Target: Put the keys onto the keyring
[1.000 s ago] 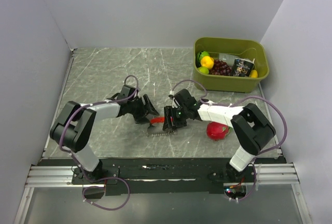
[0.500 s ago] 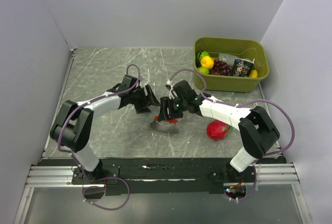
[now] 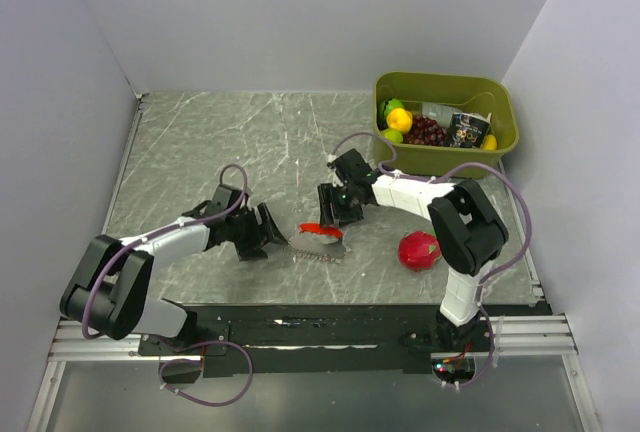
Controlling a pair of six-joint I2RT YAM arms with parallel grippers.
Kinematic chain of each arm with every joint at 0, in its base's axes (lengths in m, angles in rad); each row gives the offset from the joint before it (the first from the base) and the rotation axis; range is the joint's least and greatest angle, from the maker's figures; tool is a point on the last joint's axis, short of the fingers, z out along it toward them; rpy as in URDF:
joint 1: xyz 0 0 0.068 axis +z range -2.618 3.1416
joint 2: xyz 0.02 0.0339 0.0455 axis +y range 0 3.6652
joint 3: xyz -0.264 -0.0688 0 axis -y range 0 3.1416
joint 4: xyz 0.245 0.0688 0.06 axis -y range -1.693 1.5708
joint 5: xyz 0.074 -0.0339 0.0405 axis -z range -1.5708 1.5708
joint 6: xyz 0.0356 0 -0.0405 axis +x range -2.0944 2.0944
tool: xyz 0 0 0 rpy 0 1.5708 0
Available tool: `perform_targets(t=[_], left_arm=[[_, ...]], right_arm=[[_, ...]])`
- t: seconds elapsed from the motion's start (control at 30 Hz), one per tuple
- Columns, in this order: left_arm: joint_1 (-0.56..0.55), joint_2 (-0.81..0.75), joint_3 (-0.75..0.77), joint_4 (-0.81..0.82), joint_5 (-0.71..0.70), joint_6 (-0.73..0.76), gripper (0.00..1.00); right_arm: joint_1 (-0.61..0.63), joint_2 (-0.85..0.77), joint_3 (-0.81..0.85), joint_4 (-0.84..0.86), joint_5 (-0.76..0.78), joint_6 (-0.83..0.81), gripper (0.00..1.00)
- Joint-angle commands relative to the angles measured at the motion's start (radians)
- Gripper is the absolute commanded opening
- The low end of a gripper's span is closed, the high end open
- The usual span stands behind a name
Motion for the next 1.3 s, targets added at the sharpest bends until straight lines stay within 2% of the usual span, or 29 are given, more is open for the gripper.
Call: perform_targets(t=[0.0, 0.2, 0.63, 0.87, 1.03, 1.13, 1.27], left_arm=[[0.003, -0.026, -0.039, 0.067, 0.06, -0.048, 0.78], [0.001, 0.034, -0.035, 0.112, 0.107, -0.043, 0.78], [-0.002, 0.143, 0.097, 0.124, 0.156, -0.006, 0.78], [-0.004, 0.184, 0.151, 0.135, 0.173, 0.004, 0.78], [-0.004, 0.201, 0.183, 0.124, 0.167, 0.013, 0.77], [-0.002, 0.191, 0.205, 0.067, 0.114, 0.034, 0.78], [0.012, 0.138, 0.212, 0.011, 0.063, 0.063, 0.78]], right_arm=[[-0.003, 0.028, 0.015, -0.017, 0.0, -0.02, 0.67], [-0.003, -0.012, -0.062, 0.005, -0.075, -0.009, 0.67], [0.005, -0.191, -0.241, 0.087, -0.247, 0.087, 0.67], [0.006, -0.208, -0.226, 0.107, -0.325, 0.092, 0.67], [0.008, -0.217, -0.208, 0.095, -0.295, 0.081, 0.67], [0.008, -0.246, -0.202, 0.113, -0.261, 0.046, 0.67], [0.008, -0.246, -0.188, 0.207, -0.302, -0.015, 0.67]])
